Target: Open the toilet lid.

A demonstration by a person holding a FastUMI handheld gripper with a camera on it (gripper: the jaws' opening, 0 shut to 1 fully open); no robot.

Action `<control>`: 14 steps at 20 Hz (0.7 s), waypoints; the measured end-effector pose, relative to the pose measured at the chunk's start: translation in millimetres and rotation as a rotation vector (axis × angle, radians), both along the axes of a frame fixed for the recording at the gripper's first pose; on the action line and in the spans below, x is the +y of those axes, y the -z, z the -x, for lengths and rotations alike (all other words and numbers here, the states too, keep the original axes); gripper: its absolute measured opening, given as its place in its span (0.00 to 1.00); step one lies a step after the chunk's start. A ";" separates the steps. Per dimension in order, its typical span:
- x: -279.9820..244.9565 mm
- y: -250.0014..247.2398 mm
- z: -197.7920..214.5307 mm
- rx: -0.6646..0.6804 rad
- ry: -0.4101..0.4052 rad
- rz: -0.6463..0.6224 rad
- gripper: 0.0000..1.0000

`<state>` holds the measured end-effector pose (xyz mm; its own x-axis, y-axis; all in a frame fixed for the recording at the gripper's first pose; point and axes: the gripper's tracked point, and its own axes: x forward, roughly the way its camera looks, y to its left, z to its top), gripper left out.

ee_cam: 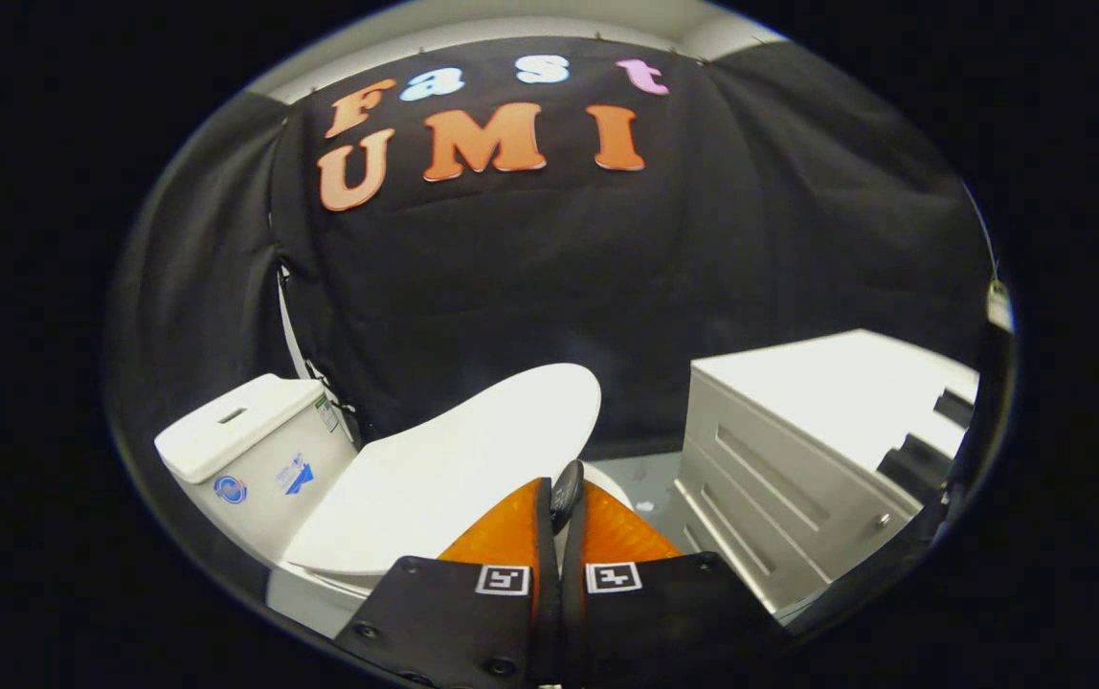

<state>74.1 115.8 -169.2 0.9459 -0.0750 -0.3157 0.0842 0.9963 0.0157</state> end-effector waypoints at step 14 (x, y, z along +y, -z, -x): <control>131.5 -115.4 -15.1 -0.107 -0.151 0.241 0.08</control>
<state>89.2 247.2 -53.7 0.9790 0.0083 -0.2038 -0.0545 0.9735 -0.2220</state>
